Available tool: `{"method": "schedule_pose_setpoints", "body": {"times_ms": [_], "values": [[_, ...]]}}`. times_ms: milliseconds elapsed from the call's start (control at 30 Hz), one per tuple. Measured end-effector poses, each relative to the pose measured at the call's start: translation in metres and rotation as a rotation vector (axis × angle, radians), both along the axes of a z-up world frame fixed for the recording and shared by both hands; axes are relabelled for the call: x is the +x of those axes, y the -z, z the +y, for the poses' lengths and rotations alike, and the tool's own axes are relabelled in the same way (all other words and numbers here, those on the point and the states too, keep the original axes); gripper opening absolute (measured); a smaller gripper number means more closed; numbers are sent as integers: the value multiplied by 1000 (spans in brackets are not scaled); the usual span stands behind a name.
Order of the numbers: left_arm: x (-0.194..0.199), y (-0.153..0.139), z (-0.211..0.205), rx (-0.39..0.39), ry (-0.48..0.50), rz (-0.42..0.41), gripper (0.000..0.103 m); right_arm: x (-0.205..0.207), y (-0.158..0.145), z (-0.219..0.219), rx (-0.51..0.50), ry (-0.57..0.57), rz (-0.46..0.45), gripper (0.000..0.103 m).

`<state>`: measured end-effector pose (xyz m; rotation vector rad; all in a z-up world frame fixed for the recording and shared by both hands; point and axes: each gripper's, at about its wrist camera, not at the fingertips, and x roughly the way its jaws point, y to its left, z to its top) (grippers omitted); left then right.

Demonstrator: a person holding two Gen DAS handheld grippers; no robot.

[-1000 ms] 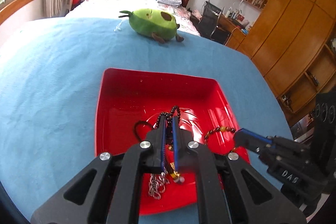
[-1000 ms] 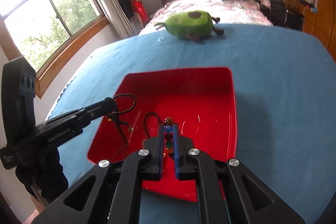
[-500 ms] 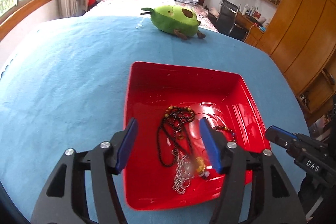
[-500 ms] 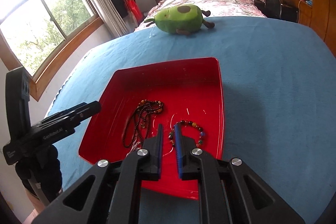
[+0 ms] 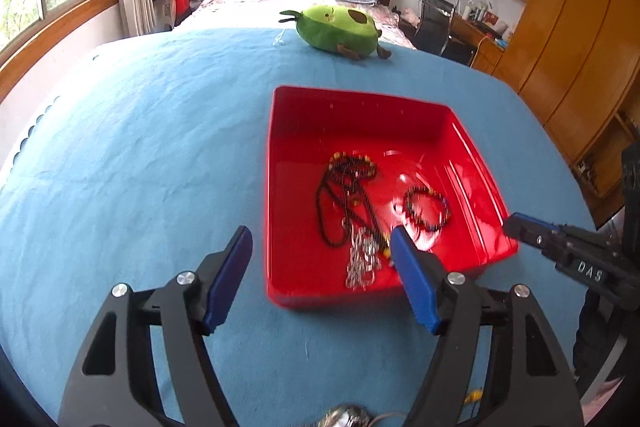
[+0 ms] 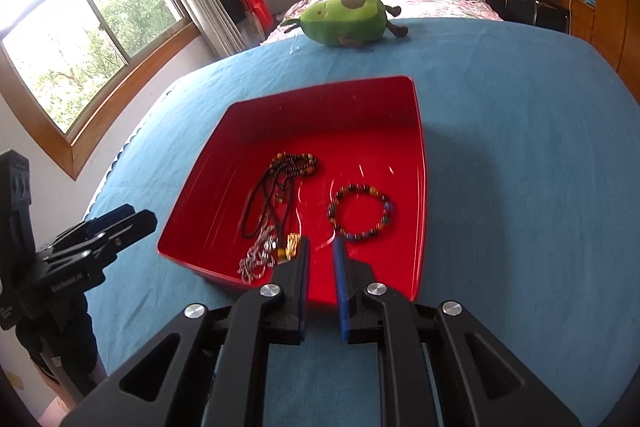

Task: Organize jewelry
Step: 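Open both tools to release the necklace and bracelet into the box, then move both tools back to the remaining jewelry on the cloth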

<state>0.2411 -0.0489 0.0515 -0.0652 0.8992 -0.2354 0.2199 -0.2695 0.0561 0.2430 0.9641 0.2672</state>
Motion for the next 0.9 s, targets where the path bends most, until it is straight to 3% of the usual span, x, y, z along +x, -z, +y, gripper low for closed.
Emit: {"method": "schedule_pose_setpoints", "body": {"times_ms": [233,533,900], "values": [[-40,22,13,13,8,28,71,-43,20,-3,23,-19,28,13],[-102,52,30,16,17,82,71,-121,67,-5,-4,-78,162,13],[-154,63,27,-41,37,137,69,-176,62,24,-1,-185,158,13]]}}
